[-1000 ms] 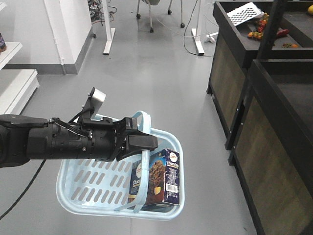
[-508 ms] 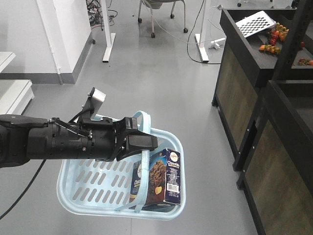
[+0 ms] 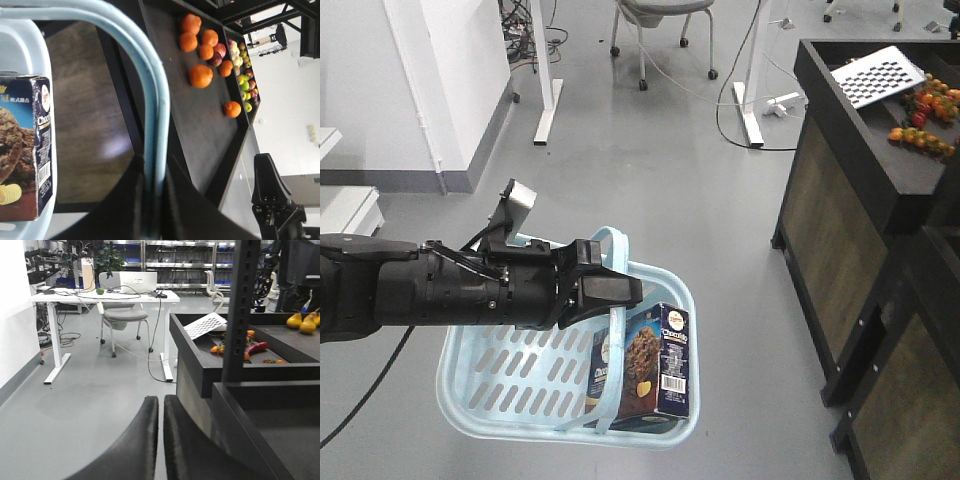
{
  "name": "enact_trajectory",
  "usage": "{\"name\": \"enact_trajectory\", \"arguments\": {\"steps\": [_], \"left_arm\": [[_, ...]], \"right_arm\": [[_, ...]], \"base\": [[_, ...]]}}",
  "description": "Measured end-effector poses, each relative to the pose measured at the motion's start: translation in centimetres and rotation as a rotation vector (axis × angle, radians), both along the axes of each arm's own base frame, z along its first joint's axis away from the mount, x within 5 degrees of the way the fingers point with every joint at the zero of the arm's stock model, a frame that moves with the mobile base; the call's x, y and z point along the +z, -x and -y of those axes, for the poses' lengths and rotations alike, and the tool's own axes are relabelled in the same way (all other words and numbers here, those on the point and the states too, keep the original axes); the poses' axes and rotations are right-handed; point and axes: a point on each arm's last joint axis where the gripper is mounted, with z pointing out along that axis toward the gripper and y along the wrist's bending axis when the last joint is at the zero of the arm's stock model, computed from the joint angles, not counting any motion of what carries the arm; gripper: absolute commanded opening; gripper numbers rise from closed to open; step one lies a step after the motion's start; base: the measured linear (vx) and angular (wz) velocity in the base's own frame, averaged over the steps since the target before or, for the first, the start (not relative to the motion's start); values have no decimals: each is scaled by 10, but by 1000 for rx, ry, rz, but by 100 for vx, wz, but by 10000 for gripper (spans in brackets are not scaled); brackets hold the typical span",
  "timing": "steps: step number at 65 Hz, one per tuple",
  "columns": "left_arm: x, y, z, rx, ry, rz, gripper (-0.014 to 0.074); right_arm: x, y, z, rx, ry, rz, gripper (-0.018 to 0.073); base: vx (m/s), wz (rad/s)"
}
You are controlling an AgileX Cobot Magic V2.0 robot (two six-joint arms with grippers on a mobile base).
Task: Left arm holds basket, right arm returns cookies
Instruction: 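Hold the basket in the left gripper while turning past the fruit counters, then hold the basket in the left gripper while driving up to the snack shelf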
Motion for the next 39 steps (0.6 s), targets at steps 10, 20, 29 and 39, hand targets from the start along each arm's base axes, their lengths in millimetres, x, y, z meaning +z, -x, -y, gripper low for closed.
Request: {"name": "enact_trajectory", "arguments": {"steps": [10, 20, 29, 39], "left_arm": [[0, 0, 0, 0, 0, 0, -3], [0, 0, 0, 0, 0, 0, -3], [0, 0, 0, 0, 0, 0, -3], [0, 0, 0, 0, 0, 0, -3]], "right_arm": [[0, 0, 0, 0, 0, 0, -6], [0, 0, 0, 0, 0, 0, -6], [0, 0, 0, 0, 0, 0, -6], [0, 0, 0, 0, 0, 0, -6]], "base": [[37, 6], [37, 3], [35, 1], [32, 6]]}}
